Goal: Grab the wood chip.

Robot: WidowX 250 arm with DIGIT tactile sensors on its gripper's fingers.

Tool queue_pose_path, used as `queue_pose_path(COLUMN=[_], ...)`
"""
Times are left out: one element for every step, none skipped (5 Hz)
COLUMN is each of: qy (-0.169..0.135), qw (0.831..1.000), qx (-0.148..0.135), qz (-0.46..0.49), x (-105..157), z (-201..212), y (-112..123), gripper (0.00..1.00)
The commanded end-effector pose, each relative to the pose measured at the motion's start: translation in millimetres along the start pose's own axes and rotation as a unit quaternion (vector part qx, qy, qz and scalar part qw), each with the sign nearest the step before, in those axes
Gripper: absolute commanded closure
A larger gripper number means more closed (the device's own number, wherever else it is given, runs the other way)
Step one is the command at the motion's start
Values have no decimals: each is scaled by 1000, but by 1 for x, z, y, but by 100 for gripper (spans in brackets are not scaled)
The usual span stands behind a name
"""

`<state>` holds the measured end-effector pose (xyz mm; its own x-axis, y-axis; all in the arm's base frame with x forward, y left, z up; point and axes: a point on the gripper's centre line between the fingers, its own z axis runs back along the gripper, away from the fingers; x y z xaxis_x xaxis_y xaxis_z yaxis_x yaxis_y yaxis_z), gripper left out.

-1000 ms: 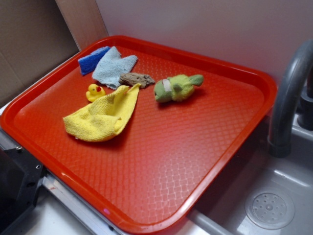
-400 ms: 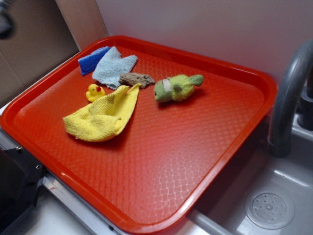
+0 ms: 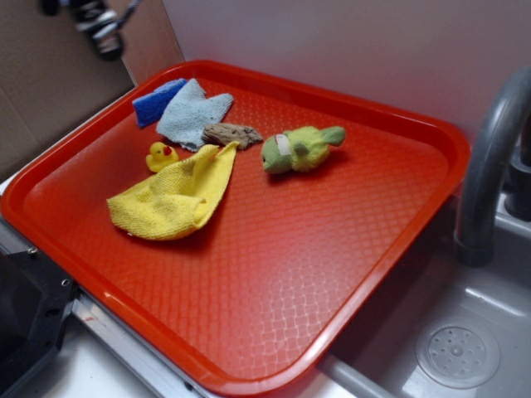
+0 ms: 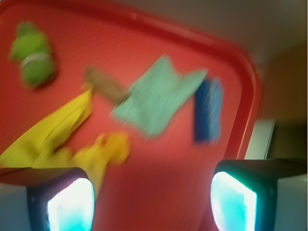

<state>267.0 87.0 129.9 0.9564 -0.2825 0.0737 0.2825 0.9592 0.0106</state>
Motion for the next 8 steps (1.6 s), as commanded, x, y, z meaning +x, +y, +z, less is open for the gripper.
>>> queue_pose_path(qy=[-21, -21, -21, 1, 15, -13, 10, 6], qw=[1000, 1000, 1000, 990, 982, 970, 968, 968], qx=[17, 17, 17, 92, 93, 95, 58, 36], qz=[-9, -9, -9, -103, -166, -224, -242, -246], x=[10, 10, 10, 15, 18, 8, 18, 15], z=[13, 13, 13, -37, -87, -99, -102, -96], y=[2, 2, 2, -44, -62, -74, -70, -70], gripper=[0, 0, 0, 0, 0, 0, 0, 0])
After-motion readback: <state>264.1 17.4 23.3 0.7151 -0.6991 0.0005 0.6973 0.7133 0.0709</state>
